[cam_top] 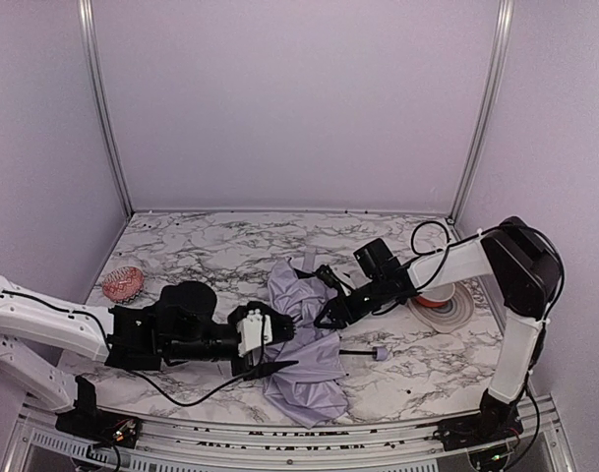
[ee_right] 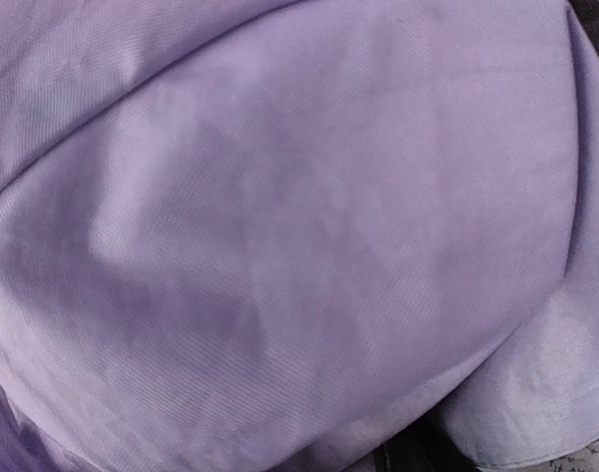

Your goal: Put away the umbrella

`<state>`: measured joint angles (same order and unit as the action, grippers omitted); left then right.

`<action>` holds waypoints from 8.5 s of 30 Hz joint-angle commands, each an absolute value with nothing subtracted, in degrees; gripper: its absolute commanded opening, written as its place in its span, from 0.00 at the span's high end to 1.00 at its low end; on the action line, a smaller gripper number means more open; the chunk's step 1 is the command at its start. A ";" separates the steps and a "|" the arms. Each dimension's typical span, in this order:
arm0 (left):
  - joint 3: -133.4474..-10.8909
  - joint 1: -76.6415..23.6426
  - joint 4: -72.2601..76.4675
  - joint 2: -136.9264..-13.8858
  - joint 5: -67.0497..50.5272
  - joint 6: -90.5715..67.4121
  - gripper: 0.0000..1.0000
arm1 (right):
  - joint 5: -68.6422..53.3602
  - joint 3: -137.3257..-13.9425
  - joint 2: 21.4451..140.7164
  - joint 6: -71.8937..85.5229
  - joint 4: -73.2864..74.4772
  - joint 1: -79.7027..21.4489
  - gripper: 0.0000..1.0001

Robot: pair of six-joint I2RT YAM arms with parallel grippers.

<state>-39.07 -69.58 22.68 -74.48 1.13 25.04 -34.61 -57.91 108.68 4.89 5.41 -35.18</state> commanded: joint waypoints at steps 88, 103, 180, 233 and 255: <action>-39.83 -54.40 27.84 -104.33 -10.88 9.60 1.00 | -40.92 -57.93 103.19 -2.35 4.79 -42.19 0.74; -44.46 -54.39 31.79 -101.62 -0.84 12.27 0.48 | -49.30 -60.07 106.69 -4.29 5.58 -42.19 1.00; -59.77 -63.25 -11.92 -112.64 -9.51 36.72 0.38 | -23.01 -71.73 112.05 -2.78 25.57 -30.27 0.01; -66.18 -57.32 -18.69 -122.83 -35.06 24.60 0.58 | -29.16 -77.52 109.27 -2.09 10.88 -25.59 0.37; -71.85 -54.77 -26.17 -127.43 -37.78 20.39 0.62 | -9.95 -24.24 62.34 -55.08 -11.03 -60.08 0.28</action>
<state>-75.77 -54.04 -9.26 -120.95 -40.97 23.73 -19.27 -26.24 59.24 -43.68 -4.12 -54.68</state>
